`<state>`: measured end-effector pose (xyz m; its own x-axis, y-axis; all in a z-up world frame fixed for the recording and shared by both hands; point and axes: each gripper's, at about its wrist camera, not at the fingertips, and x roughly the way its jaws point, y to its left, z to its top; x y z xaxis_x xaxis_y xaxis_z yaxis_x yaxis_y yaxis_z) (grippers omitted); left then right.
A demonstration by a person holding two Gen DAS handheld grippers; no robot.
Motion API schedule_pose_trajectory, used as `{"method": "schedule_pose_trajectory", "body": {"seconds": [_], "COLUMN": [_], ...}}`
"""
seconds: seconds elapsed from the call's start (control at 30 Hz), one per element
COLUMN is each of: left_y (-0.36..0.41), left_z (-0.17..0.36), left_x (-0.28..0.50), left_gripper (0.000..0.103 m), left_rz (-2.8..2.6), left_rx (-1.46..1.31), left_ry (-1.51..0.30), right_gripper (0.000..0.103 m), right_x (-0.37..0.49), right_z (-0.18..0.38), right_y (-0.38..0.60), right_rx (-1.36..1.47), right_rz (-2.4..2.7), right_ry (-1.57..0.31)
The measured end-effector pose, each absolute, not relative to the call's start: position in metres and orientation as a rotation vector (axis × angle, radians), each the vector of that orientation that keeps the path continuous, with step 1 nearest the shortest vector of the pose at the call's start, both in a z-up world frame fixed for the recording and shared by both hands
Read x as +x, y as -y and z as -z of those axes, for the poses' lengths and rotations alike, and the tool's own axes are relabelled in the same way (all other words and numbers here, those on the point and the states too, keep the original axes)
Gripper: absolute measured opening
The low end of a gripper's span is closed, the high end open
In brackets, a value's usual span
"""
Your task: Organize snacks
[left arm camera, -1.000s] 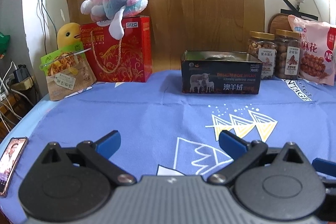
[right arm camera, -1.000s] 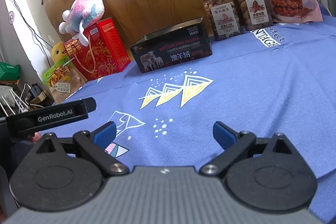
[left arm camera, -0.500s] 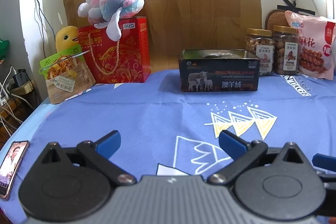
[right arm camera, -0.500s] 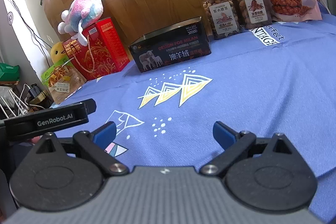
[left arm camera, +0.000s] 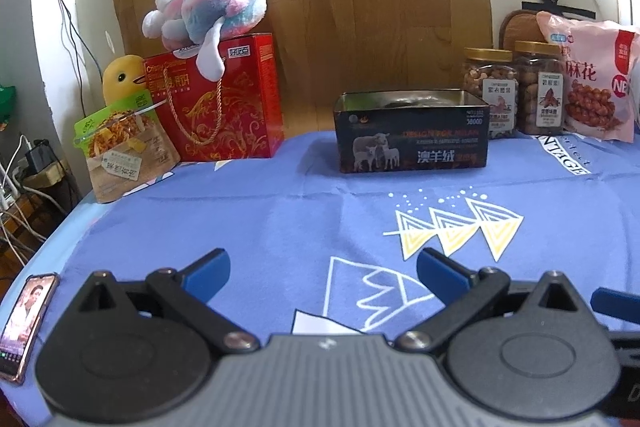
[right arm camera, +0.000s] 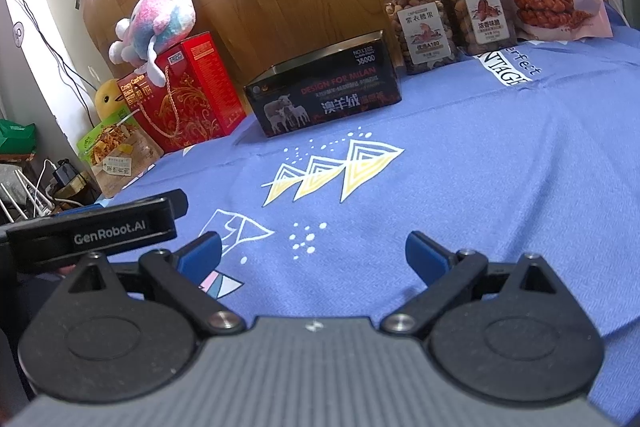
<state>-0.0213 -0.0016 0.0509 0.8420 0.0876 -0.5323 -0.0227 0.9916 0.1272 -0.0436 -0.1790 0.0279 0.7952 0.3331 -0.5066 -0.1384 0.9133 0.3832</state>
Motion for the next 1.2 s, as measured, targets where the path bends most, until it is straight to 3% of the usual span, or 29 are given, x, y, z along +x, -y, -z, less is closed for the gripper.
{"method": "schedule_pose_trajectory", "body": {"seconds": [1.2], "left_y": [-0.0014], "left_z": [-0.0504], "left_x": [-0.0157], "left_gripper": [0.103], "left_rz": [-0.039], "left_rx": [0.084], "left_ry": [-0.649], "right_gripper": [0.100], "right_x": [-0.0466], "right_z": [-0.0288], "right_y": [0.1833], "right_rx": [0.355], "right_rz": [-0.246], "right_ry": [-0.599]}}
